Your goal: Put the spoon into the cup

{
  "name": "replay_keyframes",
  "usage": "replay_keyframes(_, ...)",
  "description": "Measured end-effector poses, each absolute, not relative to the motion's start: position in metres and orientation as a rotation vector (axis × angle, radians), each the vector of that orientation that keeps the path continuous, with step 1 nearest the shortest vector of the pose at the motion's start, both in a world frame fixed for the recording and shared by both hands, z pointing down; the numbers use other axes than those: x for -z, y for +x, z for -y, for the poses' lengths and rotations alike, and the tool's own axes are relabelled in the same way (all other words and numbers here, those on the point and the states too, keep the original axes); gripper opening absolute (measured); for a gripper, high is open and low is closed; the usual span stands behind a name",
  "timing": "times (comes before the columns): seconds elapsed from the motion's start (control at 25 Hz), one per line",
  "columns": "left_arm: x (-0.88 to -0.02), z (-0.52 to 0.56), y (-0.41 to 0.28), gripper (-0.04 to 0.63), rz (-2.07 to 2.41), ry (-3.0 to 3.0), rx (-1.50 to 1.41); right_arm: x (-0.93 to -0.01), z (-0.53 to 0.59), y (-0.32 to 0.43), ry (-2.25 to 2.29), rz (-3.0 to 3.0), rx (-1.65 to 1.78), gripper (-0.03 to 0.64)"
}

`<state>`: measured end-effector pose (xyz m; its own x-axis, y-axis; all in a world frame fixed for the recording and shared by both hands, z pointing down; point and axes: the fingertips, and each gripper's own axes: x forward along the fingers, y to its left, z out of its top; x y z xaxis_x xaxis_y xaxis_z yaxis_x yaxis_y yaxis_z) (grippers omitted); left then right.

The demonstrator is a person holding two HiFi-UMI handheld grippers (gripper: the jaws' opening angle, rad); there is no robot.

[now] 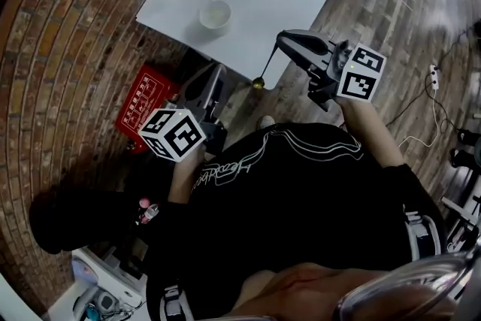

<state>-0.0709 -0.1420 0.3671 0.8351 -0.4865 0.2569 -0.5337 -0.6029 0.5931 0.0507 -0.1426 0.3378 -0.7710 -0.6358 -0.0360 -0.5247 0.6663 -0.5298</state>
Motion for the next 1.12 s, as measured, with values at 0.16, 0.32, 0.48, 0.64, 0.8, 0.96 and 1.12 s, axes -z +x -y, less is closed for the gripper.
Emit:
replay_keyframes(0.16,-0.371,0.162,-0.076,0.003,0.755,2.32,-0.086,-0.334,0.165,0.048,-0.963,-2.664,0.706,0.0)
replay_keyframes(0.32,-0.371,0.173,-0.076,0.003,0.773,2.317,-0.081,-0.327,0.179,0.042,-0.952,-2.686,0.67,0.0)
replay_keyframes(0.48,-0.371,0.184,-0.075,0.005,0.797,2.306,-0.068,-0.323,0.193,0.039,-0.916,-2.696,0.68,0.0)
replay_keyframes(0.64,-0.373,0.202,-0.078,0.003,0.852,2.285,-0.052,-0.322,0.219,0.038,-0.88,-2.709,0.681,-0.001)
replay_keyframes(0.8,-0.379,0.225,-0.083,0.003,0.899,2.255,-0.038,-0.329,0.256,0.035,-0.864,-2.736,0.693,-0.001)
replay_keyframes(0.96,-0.381,0.241,-0.085,0.003,0.943,2.216,-0.024,-0.329,0.288,0.027,-0.817,-2.761,0.708,-0.001)
replay_keyframes(1.12,-0.384,0.255,-0.086,0.005,0.977,2.185,-0.014,-0.328,0.314,0.02,-0.787,-2.789,0.707,0.0)
